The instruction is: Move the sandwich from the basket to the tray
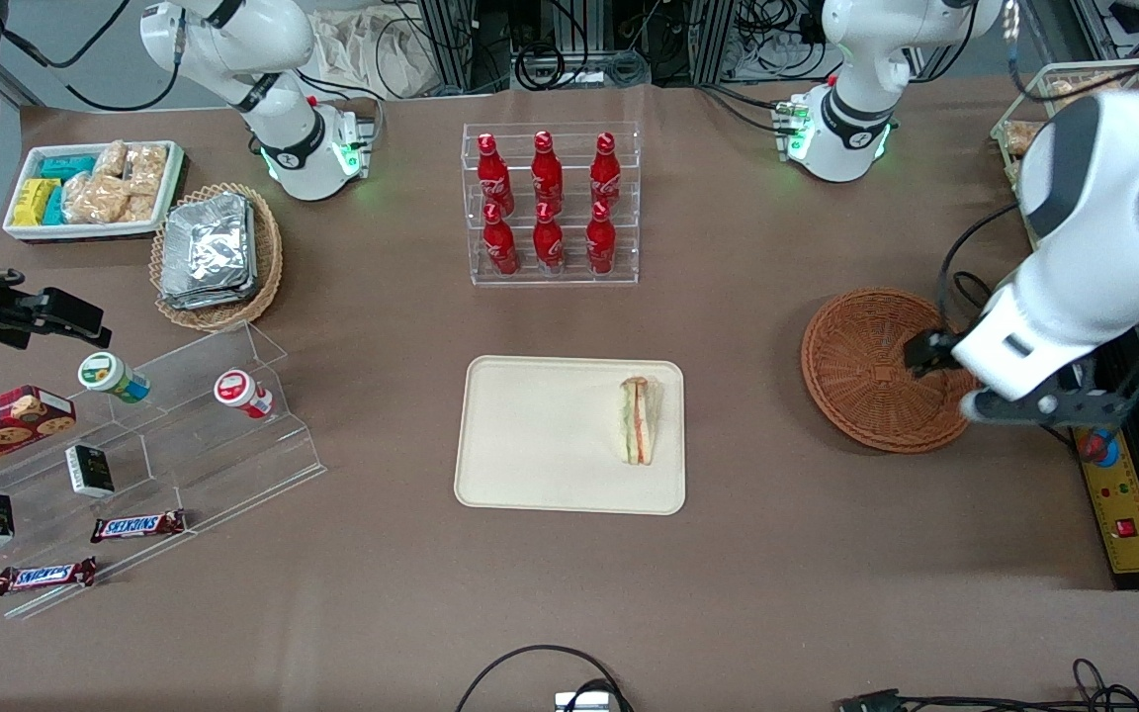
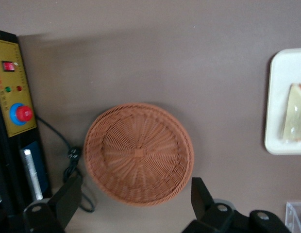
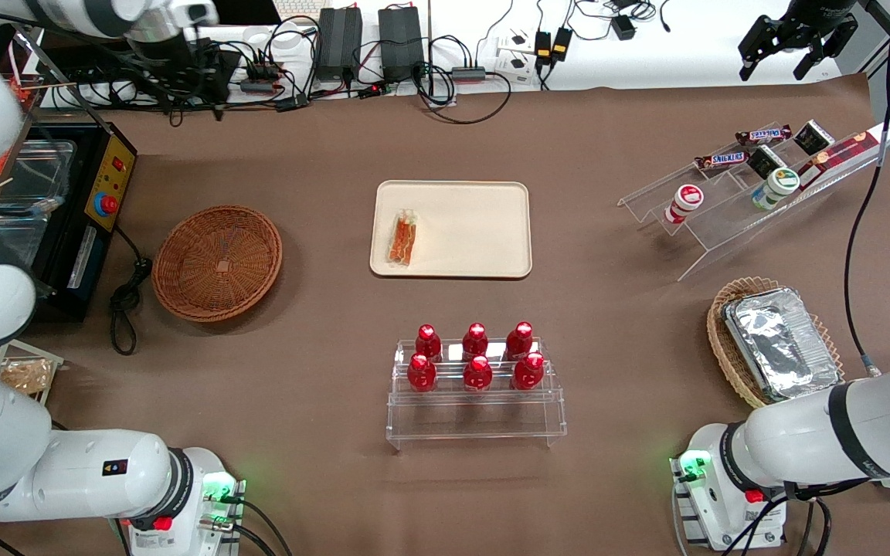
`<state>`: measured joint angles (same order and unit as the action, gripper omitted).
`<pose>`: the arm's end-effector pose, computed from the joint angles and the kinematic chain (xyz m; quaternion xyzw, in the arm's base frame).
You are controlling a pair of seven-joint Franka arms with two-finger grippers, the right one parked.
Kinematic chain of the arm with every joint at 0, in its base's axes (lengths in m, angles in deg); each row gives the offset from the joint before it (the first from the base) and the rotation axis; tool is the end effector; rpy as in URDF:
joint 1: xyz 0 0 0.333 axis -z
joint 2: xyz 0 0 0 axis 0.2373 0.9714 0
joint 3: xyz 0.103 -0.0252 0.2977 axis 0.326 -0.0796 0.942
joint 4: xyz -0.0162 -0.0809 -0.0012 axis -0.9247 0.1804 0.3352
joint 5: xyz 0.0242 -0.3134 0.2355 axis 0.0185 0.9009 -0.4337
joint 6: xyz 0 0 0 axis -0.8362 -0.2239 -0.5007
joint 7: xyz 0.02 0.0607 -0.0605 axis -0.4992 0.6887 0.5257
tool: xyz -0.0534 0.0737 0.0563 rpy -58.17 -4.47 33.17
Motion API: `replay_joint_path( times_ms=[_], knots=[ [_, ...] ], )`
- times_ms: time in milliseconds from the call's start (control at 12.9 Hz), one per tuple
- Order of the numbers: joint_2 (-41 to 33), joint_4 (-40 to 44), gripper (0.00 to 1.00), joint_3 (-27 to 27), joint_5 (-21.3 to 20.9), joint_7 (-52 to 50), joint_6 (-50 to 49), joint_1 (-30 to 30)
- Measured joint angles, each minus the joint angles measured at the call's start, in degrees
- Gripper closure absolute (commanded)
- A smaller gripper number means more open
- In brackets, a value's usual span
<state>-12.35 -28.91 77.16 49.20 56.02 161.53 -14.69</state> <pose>0.5887 -0.0796 0.5541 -0.9968 0.0591 0.0270 0.0475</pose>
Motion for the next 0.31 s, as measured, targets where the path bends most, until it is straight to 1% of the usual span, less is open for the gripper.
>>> replay_joint_path(
  times_ms=[156,311],
  knots=[
    [-6.1,-2.8,0.00,0.9,1.4,2.1,-2.2,-0.5],
    [-10.5,-4.3,0.00,0.9,3.3,2.3,-4.1,-1.8]
  ],
)
